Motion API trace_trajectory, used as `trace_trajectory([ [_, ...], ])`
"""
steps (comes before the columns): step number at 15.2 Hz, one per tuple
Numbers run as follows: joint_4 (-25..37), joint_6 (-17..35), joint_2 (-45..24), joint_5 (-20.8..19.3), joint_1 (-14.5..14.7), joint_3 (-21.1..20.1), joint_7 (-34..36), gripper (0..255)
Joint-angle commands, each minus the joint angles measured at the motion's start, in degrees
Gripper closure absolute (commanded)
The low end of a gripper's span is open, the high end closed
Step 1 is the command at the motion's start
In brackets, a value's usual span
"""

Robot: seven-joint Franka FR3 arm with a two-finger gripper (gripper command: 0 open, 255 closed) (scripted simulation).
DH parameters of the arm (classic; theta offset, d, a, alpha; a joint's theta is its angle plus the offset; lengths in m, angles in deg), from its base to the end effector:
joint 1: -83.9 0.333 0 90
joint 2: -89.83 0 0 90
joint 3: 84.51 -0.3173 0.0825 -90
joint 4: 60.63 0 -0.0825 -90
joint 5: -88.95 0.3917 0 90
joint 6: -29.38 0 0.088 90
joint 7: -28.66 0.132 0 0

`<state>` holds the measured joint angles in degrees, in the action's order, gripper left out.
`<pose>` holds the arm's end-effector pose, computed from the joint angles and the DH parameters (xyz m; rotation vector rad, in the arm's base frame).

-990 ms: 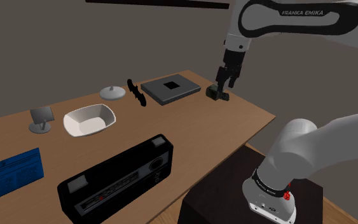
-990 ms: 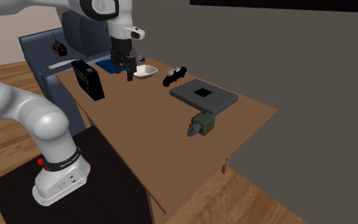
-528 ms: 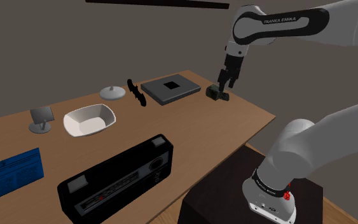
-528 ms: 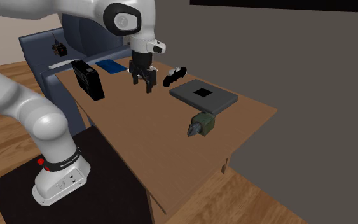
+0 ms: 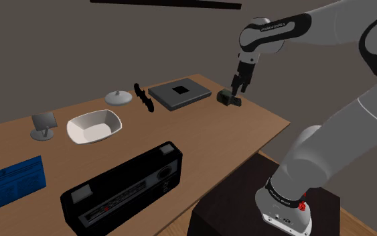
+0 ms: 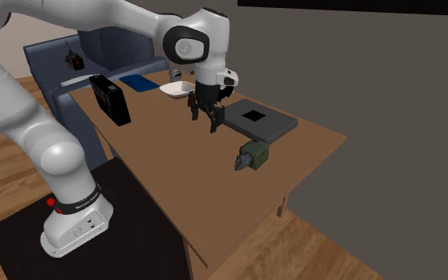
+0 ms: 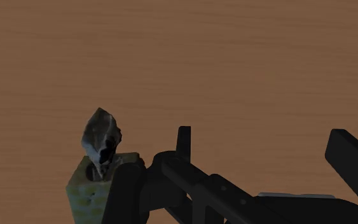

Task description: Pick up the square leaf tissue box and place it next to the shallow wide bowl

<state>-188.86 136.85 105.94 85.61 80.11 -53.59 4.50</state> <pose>0.3769 -0.2755 0.4315 -2.9989 0.2062 0.0906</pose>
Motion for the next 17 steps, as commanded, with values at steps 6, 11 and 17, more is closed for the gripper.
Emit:
trace_trajectory([
  [6, 9.42, 3.57, -16.23, 8.36, -1.3, 7.08, -13.27, 0],
  [11, 18.73, 3.22, -29.46, 17.1, -5.74, 8.42, -22.69, 0],
  [17, 16.4, 6.67, -30.99, 18.44, -6.11, 7.74, -23.67, 0],
])
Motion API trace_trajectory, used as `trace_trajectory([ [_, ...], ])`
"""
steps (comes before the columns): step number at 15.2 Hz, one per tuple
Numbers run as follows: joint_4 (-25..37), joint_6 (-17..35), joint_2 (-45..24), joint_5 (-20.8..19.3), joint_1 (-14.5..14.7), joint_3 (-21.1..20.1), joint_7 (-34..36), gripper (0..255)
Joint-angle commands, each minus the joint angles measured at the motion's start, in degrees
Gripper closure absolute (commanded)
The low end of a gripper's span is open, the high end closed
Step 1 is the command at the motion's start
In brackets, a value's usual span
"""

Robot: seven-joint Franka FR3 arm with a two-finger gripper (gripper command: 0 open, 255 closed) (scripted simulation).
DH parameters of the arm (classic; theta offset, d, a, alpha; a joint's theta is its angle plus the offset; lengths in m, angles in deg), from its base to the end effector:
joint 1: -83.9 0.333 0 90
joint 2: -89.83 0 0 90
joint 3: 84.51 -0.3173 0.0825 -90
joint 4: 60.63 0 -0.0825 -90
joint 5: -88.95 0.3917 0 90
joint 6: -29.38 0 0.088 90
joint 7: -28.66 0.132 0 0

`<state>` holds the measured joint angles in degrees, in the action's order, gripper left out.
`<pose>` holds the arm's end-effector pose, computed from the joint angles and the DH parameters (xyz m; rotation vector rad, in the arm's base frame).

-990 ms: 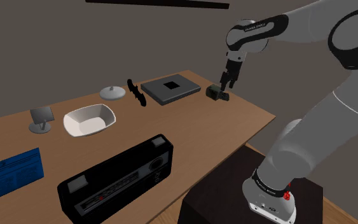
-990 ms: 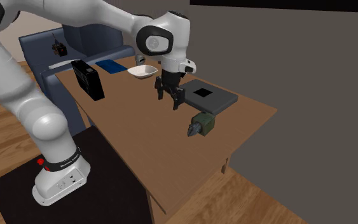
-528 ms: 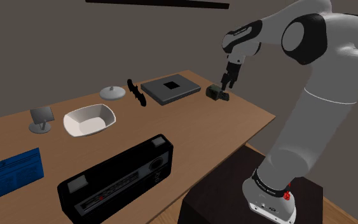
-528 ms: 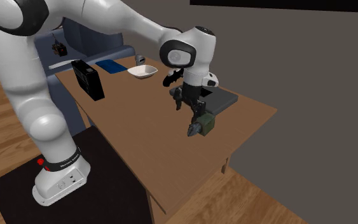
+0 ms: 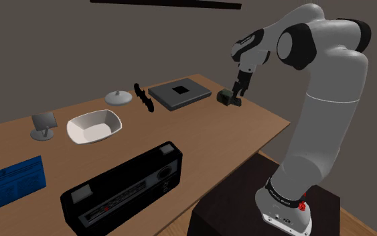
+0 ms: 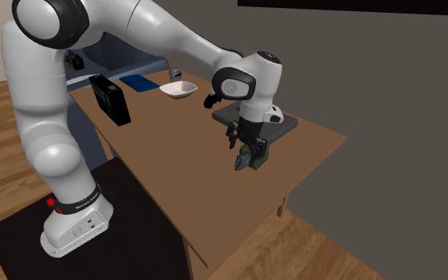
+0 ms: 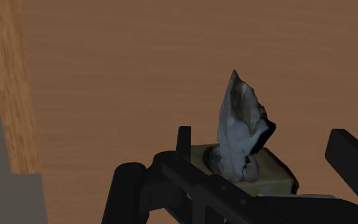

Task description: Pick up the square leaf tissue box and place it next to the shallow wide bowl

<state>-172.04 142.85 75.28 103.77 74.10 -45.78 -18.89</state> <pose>0.4111 -0.4161 0.3387 -2.9734 0.2025 0.0752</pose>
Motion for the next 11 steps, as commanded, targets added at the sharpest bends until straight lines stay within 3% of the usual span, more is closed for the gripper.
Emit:
trace_trajectory([
  [1, -0.91, 1.36, -0.6, 0.55, -0.11, -0.19, -0.46, 0],
  [10, -1.66, 2.42, -1.04, 0.97, -0.14, -0.37, -0.74, 0],
  [11, -1.66, 2.42, -1.04, 0.97, -0.14, -0.37, -0.74, 255],
])
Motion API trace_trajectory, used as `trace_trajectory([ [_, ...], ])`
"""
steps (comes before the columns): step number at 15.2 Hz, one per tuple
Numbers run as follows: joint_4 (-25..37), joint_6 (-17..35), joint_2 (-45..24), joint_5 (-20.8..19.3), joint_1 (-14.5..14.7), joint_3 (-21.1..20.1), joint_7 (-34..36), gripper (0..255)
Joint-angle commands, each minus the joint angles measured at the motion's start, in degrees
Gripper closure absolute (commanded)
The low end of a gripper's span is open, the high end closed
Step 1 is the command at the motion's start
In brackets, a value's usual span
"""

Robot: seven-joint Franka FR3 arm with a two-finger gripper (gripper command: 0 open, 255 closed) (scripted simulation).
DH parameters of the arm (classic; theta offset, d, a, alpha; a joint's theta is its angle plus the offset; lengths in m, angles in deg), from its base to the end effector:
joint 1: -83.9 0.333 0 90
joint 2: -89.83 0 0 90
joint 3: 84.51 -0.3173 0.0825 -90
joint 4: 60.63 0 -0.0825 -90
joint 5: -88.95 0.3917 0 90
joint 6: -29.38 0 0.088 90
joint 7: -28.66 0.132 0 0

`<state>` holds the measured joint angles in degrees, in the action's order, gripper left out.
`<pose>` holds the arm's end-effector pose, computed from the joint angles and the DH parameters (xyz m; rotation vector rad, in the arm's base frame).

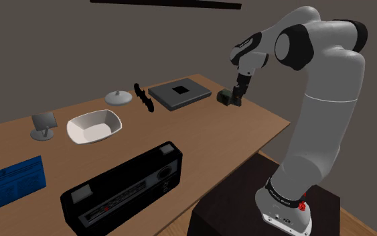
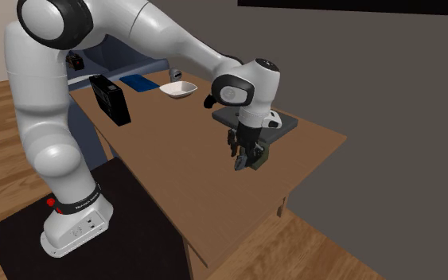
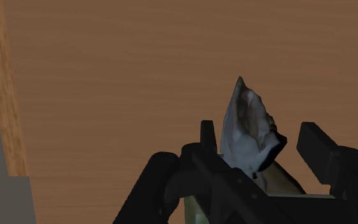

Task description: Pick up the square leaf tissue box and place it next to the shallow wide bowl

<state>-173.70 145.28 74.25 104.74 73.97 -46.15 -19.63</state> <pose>0.4098 -0.4140 0.3199 -2.9739 0.2023 0.0746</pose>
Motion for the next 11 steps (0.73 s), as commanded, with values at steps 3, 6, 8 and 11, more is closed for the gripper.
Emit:
trace_trajectory([
  [3, 0.0, 0.0, 0.0, 0.0, 0.0, 0.0, 0.0, 255],
  [6, 0.02, -0.01, -0.01, 0.0, -0.01, 0.0, 0.0, 255],
  [8, 0.02, -0.01, -0.01, 0.0, 0.0, 0.0, 0.0, 255],
  [11, 0.61, -1.23, 0.87, -0.71, 0.21, 0.25, 0.55, 255],
])
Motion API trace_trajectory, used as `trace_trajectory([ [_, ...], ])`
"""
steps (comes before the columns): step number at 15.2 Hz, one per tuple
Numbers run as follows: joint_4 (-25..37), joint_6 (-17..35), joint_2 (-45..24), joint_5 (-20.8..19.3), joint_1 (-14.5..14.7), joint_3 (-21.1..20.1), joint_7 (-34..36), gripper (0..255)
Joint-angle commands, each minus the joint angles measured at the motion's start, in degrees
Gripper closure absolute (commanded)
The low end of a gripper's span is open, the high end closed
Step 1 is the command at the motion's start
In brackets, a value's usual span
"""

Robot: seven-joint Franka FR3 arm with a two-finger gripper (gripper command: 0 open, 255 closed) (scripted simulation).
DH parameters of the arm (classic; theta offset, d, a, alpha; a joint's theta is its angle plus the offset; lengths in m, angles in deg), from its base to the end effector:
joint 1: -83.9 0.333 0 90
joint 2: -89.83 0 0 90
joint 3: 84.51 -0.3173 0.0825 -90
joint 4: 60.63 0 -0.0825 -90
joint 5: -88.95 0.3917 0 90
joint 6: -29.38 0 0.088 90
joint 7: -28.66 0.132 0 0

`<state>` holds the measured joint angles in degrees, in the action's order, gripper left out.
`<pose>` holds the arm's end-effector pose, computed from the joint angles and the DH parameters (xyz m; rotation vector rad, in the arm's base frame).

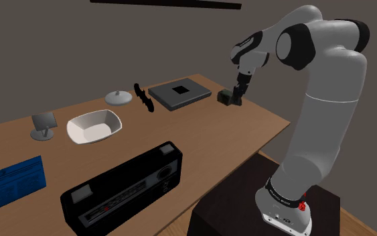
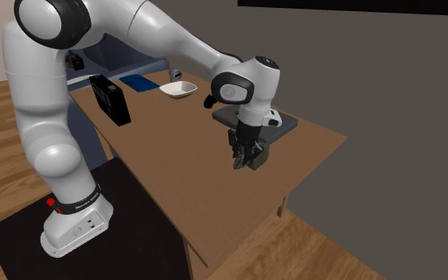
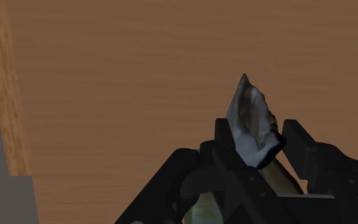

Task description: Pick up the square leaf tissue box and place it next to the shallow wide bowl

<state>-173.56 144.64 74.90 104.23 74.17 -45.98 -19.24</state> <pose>0.4094 -0.4132 0.3258 -2.9737 0.2023 0.0755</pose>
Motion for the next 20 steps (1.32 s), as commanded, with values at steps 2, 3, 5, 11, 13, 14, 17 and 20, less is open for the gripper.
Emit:
trace_trajectory([
  [2, 1.14, -1.86, 1.03, -0.87, 0.21, 0.3, 0.68, 255],
  [3, 1.49, -2.5, 1.43, -1.2, 0.29, 0.41, 0.94, 255],
  [5, 2.24, -3.79, 2.19, -1.81, 0.45, 0.59, 1.43, 255],
  [11, 4.82, -7.78, 4.18, -3.41, 0.82, 1.01, 2.75, 255],
  [13, 5.79, -9.14, 4.74, -3.86, 0.9, 1.11, 3.14, 255],
  [14, 6.3, -9.83, 5.0, -4.06, 0.94, 1.15, 3.33, 255],
  [17, 7.9, -11.92, 5.7, -4.62, 1.03, 1.27, 3.84, 255],
  [20, 9.62, -14.05, 6.27, -5.07, 1.08, 1.37, 4.29, 255],
])
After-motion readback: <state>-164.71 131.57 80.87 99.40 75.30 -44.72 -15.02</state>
